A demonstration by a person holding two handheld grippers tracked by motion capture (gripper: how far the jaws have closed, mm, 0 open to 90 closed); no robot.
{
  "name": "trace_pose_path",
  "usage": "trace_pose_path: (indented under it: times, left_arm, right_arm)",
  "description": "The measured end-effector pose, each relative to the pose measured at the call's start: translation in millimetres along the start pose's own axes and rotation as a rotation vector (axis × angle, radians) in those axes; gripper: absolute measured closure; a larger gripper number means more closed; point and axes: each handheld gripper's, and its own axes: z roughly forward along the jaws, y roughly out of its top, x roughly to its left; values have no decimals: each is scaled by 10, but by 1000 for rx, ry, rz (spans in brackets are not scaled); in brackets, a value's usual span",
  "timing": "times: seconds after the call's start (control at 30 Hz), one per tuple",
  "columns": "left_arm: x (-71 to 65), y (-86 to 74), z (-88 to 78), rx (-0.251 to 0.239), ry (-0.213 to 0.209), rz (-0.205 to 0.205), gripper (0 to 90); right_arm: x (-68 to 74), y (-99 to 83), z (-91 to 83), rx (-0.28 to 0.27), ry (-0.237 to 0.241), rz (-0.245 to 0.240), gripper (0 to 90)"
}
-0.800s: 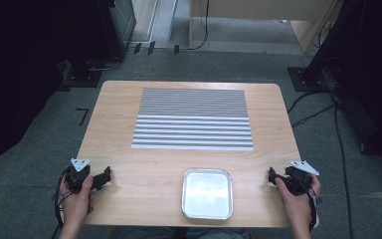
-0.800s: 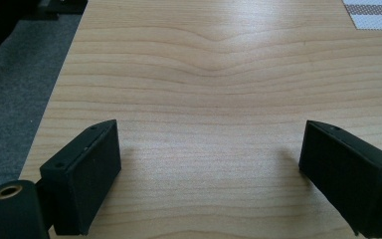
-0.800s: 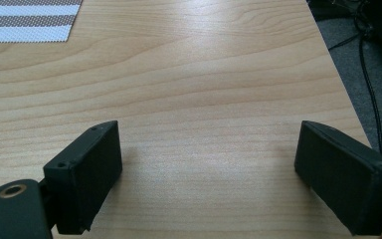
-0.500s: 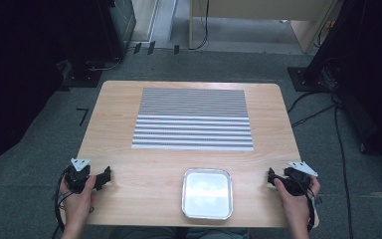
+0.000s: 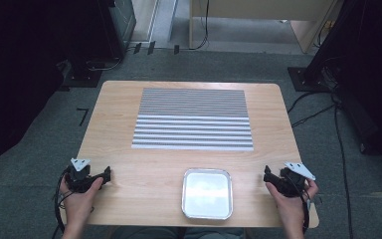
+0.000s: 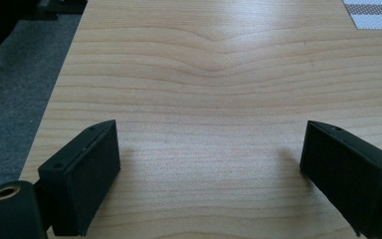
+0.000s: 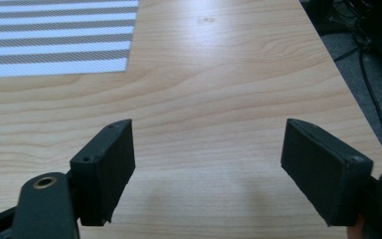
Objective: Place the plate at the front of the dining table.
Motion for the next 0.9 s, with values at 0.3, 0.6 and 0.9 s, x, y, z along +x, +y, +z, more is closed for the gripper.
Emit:
trace_pose_path:
  times: [0.3,0.6,0.9]
  left_arm:
    - [-26,-7,-17,-3,19,10,91]
    - [-284,33,-163,-34,3,30,138]
    - [-628,24,-291,-45,-79,65,138]
  right_arm:
    - [163,17,-119,-17,49,-4,259]
    - [295,18,-210,-72,144,-20,357]
    - [377,-9,-320,-112,189,18,450]
